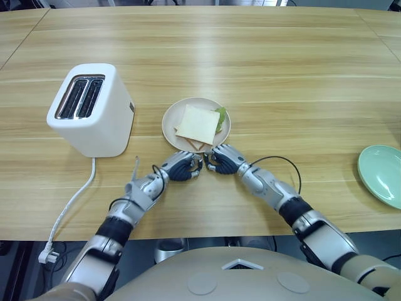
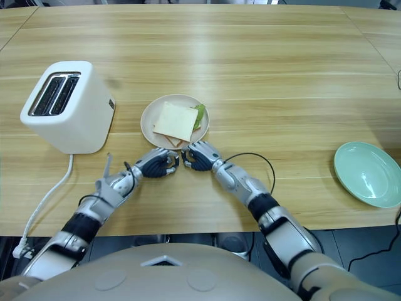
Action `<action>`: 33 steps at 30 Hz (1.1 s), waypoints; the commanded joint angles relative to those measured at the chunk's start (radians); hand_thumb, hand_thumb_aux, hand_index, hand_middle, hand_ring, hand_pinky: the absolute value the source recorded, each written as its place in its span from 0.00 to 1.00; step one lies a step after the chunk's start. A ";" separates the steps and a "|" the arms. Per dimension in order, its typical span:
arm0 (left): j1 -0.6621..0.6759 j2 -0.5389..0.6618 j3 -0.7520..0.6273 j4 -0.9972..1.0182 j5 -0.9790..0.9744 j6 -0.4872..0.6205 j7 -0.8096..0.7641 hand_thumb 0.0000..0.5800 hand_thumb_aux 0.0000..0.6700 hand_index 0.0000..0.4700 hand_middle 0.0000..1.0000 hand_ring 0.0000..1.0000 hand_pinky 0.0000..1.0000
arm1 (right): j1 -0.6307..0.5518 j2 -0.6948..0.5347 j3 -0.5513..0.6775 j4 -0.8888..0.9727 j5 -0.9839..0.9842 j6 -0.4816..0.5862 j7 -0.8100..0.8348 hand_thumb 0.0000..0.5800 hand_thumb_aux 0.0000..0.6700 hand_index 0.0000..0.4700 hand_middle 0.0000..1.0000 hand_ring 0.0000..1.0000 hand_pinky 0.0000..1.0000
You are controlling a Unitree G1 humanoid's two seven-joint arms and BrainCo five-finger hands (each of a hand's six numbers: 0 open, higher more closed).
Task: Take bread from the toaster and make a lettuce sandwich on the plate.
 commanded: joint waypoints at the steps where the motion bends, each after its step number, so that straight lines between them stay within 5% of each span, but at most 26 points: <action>1: -0.116 -0.039 -0.019 0.209 0.022 0.007 0.100 1.00 1.00 0.98 1.00 1.00 1.00 | -0.065 0.030 -0.005 0.225 0.015 0.052 -0.038 1.00 1.00 0.98 1.00 1.00 1.00; 8: -0.289 -0.108 -0.053 0.536 0.046 0.024 0.263 1.00 1.00 0.98 1.00 1.00 1.00 | -0.156 0.083 -0.049 0.381 0.084 0.071 -0.074 1.00 1.00 0.98 1.00 1.00 1.00; 14: -0.308 -0.118 -0.059 0.614 0.029 -0.015 0.330 1.00 1.00 0.98 1.00 1.00 1.00 | -0.171 0.079 -0.054 0.409 0.108 0.063 -0.093 1.00 1.00 0.98 1.00 1.00 1.00; 16: -0.300 -0.122 -0.041 0.603 0.001 -0.065 0.350 1.00 1.00 0.98 0.92 0.92 0.92 | -0.168 0.072 -0.066 0.403 0.120 0.049 -0.111 1.00 1.00 0.98 0.94 0.94 0.94; 17: -0.284 -0.124 -0.032 0.576 -0.020 -0.116 0.352 0.19 0.10 0.10 0.00 0.00 0.00 | -0.161 0.060 -0.071 0.386 0.123 0.026 -0.130 0.83 0.59 0.58 0.00 0.00 0.00; 18: -0.272 -0.125 -0.027 0.558 -0.033 -0.151 0.354 0.00 0.00 0.00 0.00 0.00 0.00 | -0.152 0.047 -0.076 0.365 0.125 0.005 -0.147 0.25 0.13 0.13 0.00 0.00 0.00; 19: -0.240 -0.138 0.001 0.518 -0.096 -0.225 0.322 0.00 0.00 0.00 0.00 0.00 0.00 | -0.137 0.029 -0.086 0.336 0.133 -0.021 -0.165 0.00 0.00 0.00 0.00 0.00 0.00; 25: -0.047 -0.186 0.105 0.261 -0.369 -0.461 0.224 0.00 0.00 0.00 0.00 0.00 0.00 | 0.065 -0.138 -0.217 0.051 0.221 -0.130 -0.274 0.00 0.00 0.00 0.00 0.00 0.00; 33: 0.064 -0.233 0.152 0.096 -0.390 -0.469 0.207 0.00 0.00 0.00 0.00 0.00 0.00 | 0.372 -0.362 -0.498 -0.295 0.287 -0.025 -0.350 0.00 0.00 0.00 0.00 0.00 0.00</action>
